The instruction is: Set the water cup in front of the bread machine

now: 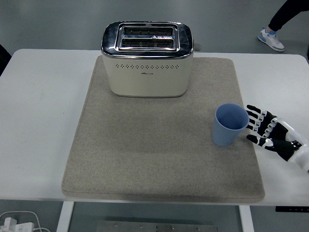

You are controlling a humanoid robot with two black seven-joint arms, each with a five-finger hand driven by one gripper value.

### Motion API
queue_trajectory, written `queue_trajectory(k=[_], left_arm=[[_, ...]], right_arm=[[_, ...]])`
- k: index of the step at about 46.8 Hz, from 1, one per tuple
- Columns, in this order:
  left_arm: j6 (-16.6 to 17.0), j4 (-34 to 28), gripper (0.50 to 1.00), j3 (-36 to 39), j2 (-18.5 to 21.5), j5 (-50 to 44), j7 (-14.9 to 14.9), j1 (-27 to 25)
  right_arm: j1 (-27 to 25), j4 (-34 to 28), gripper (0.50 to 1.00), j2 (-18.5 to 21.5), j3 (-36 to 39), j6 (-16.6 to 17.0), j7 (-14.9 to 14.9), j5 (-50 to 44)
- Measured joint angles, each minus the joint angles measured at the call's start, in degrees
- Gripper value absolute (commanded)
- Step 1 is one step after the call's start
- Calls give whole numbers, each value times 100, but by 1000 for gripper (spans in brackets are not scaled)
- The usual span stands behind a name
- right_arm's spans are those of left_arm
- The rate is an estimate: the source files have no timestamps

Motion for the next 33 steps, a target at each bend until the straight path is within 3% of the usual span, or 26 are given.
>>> queue_trajectory(k=[33], left_arm=[[0, -7, 1000, 2, 0, 8, 0, 0]], right_arm=[[-10, 52, 903, 493, 17, -276, 0, -209]])
